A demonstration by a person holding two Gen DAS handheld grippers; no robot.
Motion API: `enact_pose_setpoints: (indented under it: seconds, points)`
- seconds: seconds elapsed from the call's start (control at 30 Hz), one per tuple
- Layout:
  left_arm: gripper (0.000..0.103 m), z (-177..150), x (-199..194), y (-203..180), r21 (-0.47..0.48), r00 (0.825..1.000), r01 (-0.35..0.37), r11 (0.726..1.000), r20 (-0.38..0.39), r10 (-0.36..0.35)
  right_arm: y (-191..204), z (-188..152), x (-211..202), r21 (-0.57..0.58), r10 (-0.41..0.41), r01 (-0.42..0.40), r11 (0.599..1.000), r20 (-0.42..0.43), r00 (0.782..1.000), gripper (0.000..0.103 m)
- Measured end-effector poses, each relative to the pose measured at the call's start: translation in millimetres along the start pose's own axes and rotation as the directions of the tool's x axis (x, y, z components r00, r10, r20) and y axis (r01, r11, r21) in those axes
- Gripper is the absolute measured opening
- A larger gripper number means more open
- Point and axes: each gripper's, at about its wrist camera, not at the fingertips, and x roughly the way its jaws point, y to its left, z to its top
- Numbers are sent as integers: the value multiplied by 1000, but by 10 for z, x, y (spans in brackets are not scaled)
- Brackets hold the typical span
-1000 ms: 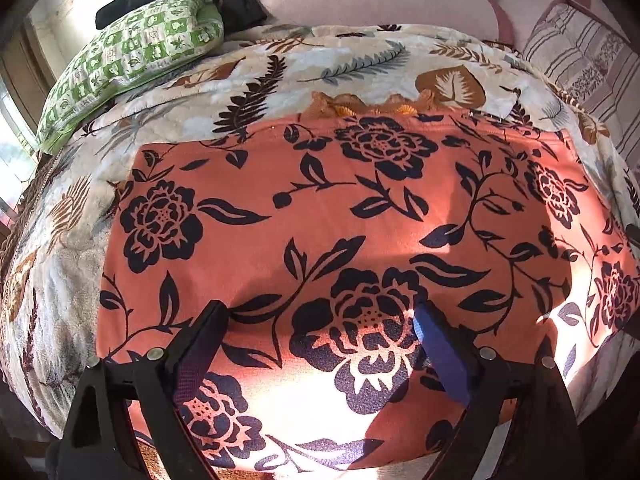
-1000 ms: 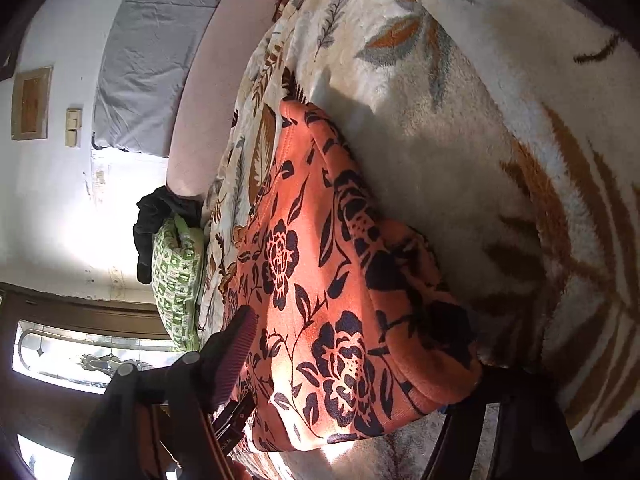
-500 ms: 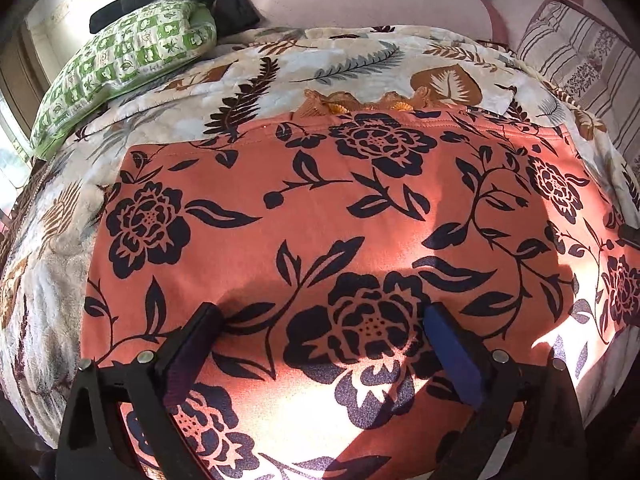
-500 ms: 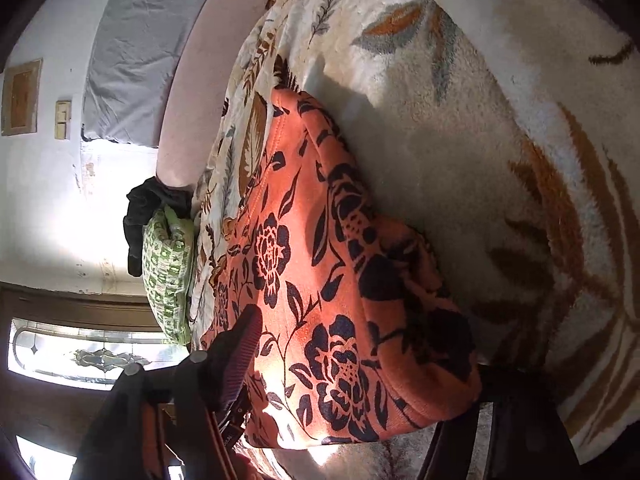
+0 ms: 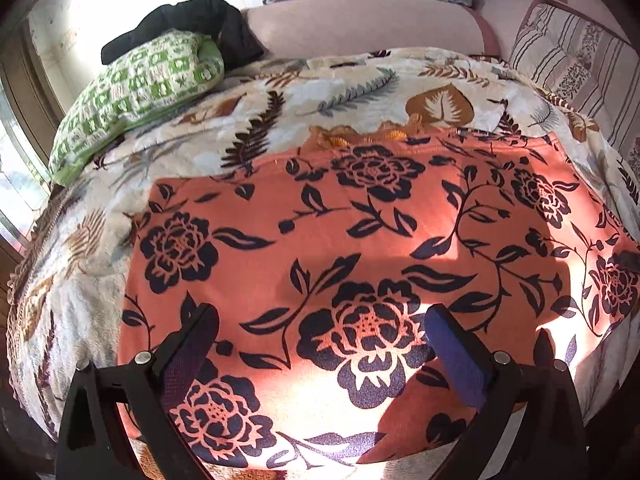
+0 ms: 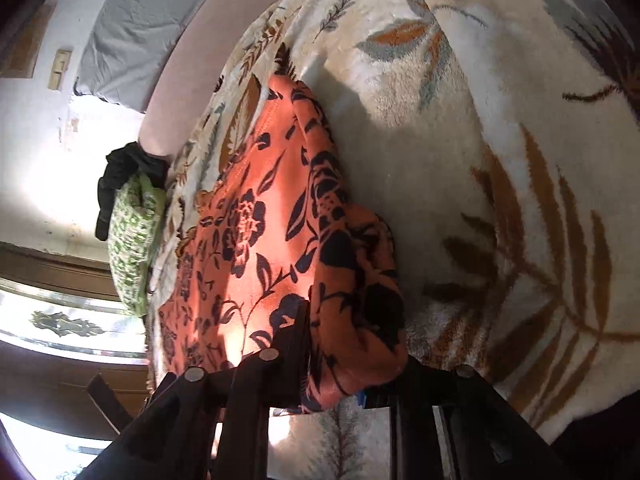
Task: Fold small clothes
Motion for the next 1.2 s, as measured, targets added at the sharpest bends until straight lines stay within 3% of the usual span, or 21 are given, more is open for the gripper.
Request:
enact_pose_setpoints:
  seconds: [0.03,0.07,0.1,0.13,0.23,0.3,0.47,0.5,0.53,0.63,0.7,0.73,0.77,0.8,0.87,0.9,0.97,1.03,1.1,1.17,1.2]
  points:
    - [103,-9,40,-27,15,1000,2,1000,-11,-2,-19,36,-87,1,31,-31,1000,3,999,38]
    - [103,-39,139,-61,34,999,9,999,-51,-7,-44,89,-176,3,52,-52,999,13,999,60]
    - [103,-86,240,-83,42,996,11,999,-94,-7,-65,166,-264,3,64,-64,998,32,997,71]
    - [103,-107,249,-49,9,997,22,1000,-75,-22,-74,269,-352,-8,68,-68,998,64,996,75]
    - [103,-124,262,-11,-22,996,40,999,-76,-42,-74,694,-456,-26,87,-85,996,101,991,75]
    - [103,-125,262,-28,-10,997,35,999,-73,-35,44,1013,-240,-70,128,-127,989,17,992,75]
    - [103,-130,269,-40,-10,998,32,999,-62,-32,431,1583,609,-243,-30,-1,970,-127,991,72]
    - [103,-136,259,-38,-7,998,32,999,-58,-33,462,1628,797,-255,-51,3,967,-184,982,65]
    - [103,-134,263,-34,-6,998,35,999,-58,-36,518,1627,929,-293,-101,38,955,-205,974,19]
    - [103,-144,267,-23,-7,997,48,999,-52,-48,901,1426,824,-482,-185,122,868,-84,979,15]
    - [103,-142,275,-41,-8,998,39,999,-47,-40,848,1417,812,-473,-253,229,851,14,967,15]
    - [103,-138,269,-47,-5,998,35,999,-49,-35,691,1485,873,-409,-294,271,871,6,956,21]
    - [103,-129,263,-43,-2,998,37,999,-54,-37,518,1537,879,-319,-260,236,918,-35,965,30]
    - [103,-119,256,-31,2,997,44,999,-60,-44,437,1560,780,-243,-196,184,952,-29,980,31]
    - [103,-98,252,0,-4,996,52,999,-74,-52,464,1451,448,-211,-157,165,964,52,986,65]
    - [103,-88,242,10,-13,996,52,999,-77,-52,498,1355,236,-205,-134,153,967,103,986,69]
    - [103,-91,216,0,-17,996,42,999,-76,-43,533,1083,-155,-182,-24,48,982,129,991,69]
    - [103,-115,197,-27,-10,996,39,999,-77,-40,561,709,-349,-152,111,-100,983,61,992,69]
    - [103,-132,181,-47,-3,996,41,999,-82,-42,653,315,-241,-124,200,-202,972,-30,979,71]
    - [103,-133,163,-48,4,994,47,999,-95,-46,572,100,-21,-112,183,-190,975,-71,981,71]
    - [103,-131,134,-42,7,994,54,999,-100,-53,414,64,124,-91,121,-128,988,-75,990,71]
